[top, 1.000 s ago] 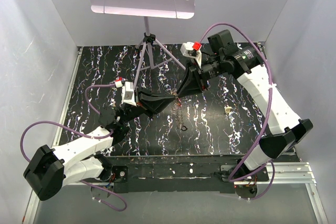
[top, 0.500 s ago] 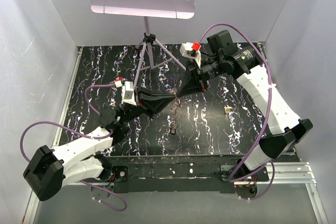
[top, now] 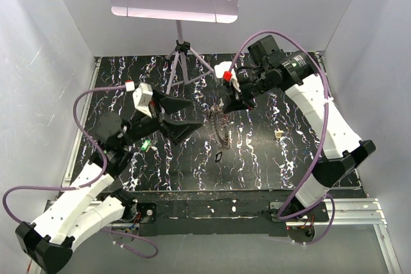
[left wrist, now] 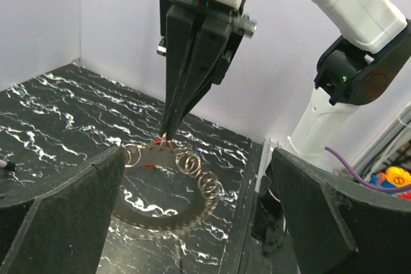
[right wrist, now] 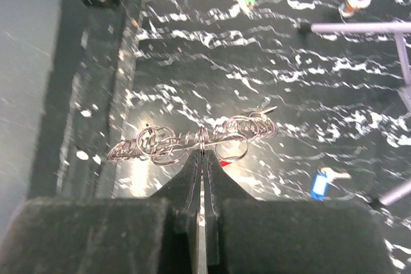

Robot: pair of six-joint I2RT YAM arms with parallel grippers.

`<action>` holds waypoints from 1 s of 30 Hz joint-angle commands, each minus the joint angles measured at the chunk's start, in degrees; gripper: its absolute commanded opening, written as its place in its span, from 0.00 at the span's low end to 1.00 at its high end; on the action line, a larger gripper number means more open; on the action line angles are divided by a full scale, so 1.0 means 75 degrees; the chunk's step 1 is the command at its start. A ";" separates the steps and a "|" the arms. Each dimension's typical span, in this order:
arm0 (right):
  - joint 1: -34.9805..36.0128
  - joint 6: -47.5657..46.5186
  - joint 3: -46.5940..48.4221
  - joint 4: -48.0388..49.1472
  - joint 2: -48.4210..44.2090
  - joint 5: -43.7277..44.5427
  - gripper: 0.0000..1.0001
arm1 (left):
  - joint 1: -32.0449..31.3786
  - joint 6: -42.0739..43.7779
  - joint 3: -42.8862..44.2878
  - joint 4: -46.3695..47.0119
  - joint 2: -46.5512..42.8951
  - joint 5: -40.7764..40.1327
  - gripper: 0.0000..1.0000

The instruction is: Put the keys on the keyring

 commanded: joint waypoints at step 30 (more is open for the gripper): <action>0.0477 -0.0863 0.0030 -0.2167 0.0129 0.0352 0.01 | 0.0133 0.0610 0.2049 -0.1316 0.3272 0.2612 0.41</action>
